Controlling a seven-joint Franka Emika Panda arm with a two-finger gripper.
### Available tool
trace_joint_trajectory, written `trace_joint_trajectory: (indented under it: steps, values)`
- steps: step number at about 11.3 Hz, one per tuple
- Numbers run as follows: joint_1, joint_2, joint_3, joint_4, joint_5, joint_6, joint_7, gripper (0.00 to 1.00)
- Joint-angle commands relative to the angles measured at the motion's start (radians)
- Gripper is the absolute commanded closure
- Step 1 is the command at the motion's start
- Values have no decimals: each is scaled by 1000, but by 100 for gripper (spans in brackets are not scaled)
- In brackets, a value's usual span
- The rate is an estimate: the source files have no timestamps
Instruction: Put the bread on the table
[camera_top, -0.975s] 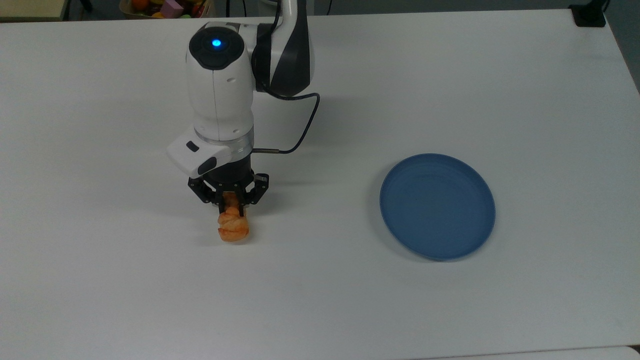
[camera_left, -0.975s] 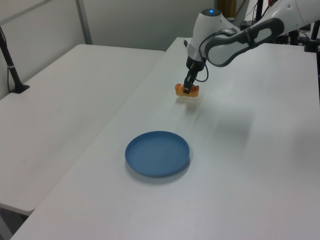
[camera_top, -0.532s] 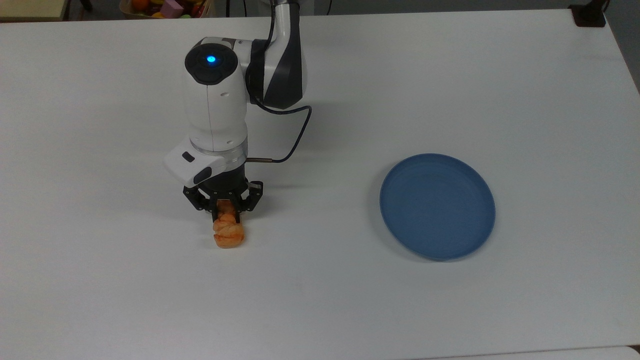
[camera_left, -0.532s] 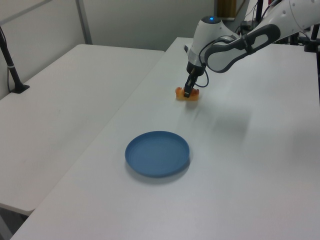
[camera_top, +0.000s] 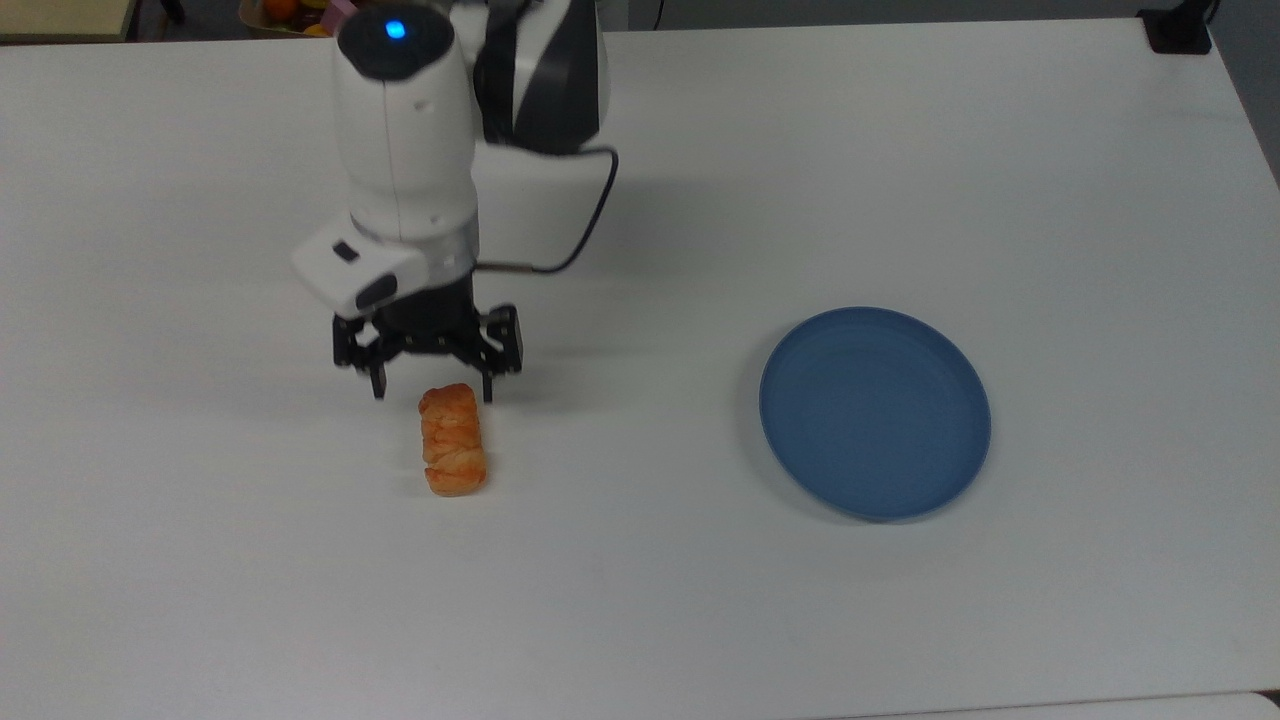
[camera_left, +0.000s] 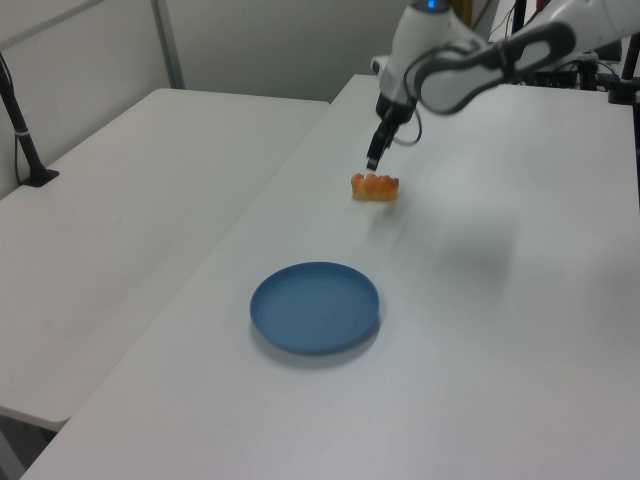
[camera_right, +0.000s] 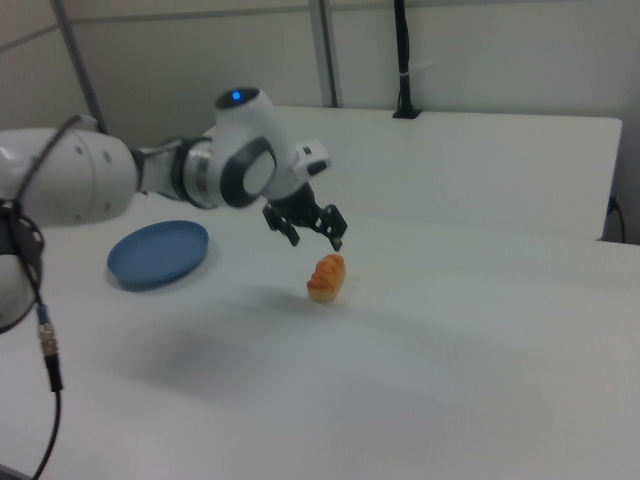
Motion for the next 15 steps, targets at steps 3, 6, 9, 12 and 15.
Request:
trace_joint_trajectory:
  steps: [3,6,9,12,15]
  values:
    - [-1,-357,-3,-72,29,-467,240,0]
    - [-11,-500,21,-76,80,-685,296,0]
    - [-71,-607,112,-119,141,-765,286,0]
    - [-94,-609,151,-148,143,-710,220,0]
    - [-99,-597,164,-172,141,-642,55,0]
